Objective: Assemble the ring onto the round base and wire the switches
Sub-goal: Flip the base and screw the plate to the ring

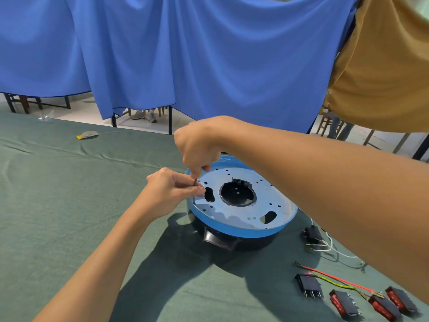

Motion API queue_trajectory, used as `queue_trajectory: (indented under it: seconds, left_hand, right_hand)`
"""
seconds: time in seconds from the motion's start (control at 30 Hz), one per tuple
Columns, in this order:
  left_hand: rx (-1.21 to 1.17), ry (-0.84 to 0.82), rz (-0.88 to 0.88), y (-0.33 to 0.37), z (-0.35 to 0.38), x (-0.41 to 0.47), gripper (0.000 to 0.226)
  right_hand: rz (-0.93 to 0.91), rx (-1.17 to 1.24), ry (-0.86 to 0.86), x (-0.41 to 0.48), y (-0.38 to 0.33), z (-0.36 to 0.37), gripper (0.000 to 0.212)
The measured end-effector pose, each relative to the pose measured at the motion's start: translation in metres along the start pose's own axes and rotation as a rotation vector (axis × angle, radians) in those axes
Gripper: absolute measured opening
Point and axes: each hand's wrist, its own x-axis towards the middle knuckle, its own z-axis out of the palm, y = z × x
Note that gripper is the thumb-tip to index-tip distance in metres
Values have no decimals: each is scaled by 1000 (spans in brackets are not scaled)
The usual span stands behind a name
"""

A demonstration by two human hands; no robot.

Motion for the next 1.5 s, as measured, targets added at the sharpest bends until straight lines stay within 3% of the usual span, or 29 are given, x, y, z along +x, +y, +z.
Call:
queue_trajectory:
  seconds: [0.1, 0.17, 0.27, 0.43, 0.53, 0.63, 0.7, 0.87, 1.03, 1.17, 1.33, 1.5]
  left_hand:
    - [17, 12, 12, 0, 2, -1, 22]
    - [35, 15, 19, 0, 2, 0, 23]
    - [44, -4, 21, -1, 2, 1, 30]
    - [13, -14, 22, -5, 0, 2, 24]
    - [6, -31, 21, -7, -1, 3, 21]
    - [-19, -44, 17, -10, -2, 3, 19]
    - [-21, -46, 15, -11, -2, 4, 19]
    - [12, -57, 23, -10, 0, 5, 26]
    - [9, -58, 10, -8, -1, 4, 16]
    - [42, -26, 23, -5, 0, 3, 16]
    - [43, -27, 35, -6, 1, 3, 25]
    - [-8, -56, 32, -10, -1, 4, 15]
  right_hand:
    - [178, 179, -206, 10, 0, -4, 14]
    - [225, 259, -241, 9, 4, -4, 12]
    - [169, 255, -177, 0, 4, -2, 23]
    - [-104, -214, 122, -15, 1, -3, 14]
    - [-225, -296, 193, -18, 1, 0, 6]
    - [-245, -282, 201, -13, 2, 2, 31]
    - [-233, -269, 184, -8, 2, 2, 37]
    - [-139, -141, 80, -5, 8, 5, 31]
    - [-4, -59, -27, 1, -3, 0, 19]
    - [78, 5, -79, 2, -7, -5, 24]
    - [-27, -110, 38, -7, -2, 0, 24]
    - [-252, -400, 157, -20, -4, 0, 45]
